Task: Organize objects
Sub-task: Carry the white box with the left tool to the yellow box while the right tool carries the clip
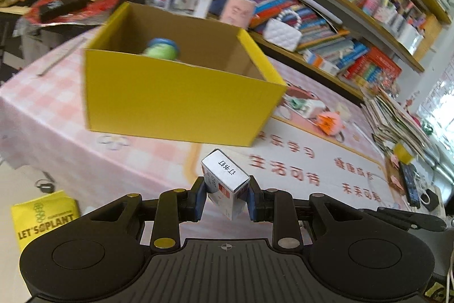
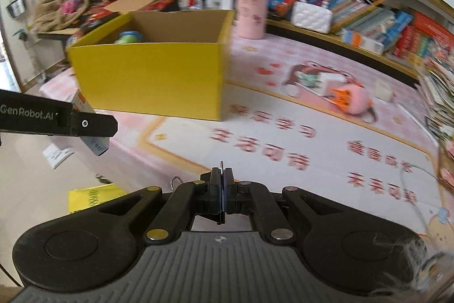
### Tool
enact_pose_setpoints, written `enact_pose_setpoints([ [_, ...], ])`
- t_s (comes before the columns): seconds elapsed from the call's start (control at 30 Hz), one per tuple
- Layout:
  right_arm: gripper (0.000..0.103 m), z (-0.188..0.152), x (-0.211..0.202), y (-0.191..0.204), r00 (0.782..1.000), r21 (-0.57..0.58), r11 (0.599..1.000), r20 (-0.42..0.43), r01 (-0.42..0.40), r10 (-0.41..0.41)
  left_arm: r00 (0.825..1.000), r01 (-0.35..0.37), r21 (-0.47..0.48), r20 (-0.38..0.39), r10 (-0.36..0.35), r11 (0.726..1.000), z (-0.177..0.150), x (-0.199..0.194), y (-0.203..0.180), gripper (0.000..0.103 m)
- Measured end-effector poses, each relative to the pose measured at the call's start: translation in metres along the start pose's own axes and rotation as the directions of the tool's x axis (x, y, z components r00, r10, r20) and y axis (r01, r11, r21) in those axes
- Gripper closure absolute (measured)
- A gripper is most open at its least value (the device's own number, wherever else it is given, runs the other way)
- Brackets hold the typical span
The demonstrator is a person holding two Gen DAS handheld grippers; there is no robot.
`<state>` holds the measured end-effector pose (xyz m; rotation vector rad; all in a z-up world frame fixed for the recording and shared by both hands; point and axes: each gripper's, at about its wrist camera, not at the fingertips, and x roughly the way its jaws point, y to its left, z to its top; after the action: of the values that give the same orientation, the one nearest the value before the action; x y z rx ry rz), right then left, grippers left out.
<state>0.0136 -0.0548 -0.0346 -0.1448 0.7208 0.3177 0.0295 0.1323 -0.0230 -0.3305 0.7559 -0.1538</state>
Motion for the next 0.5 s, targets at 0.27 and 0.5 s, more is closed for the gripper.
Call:
enact_pose_setpoints([
  [0.27, 0.101, 0.008, 0.001, 0.051, 0.997, -0.064, 0.996, 0.026, -0.064, 0.066, 0.995, -0.066, -0.054, 0.067, 0.069, 0.996, -0.002, -0.039, 0.044, 0.076],
  [0.5, 0.101, 0.018, -0.003, 0.072, 0.995, -0.106, 0.991, 0.044, -0.082, 0.087, 0.990, -0.084, -0.082, 0.107, 0.092, 0.993, -0.002, -0.060, 0.062, 0.076],
])
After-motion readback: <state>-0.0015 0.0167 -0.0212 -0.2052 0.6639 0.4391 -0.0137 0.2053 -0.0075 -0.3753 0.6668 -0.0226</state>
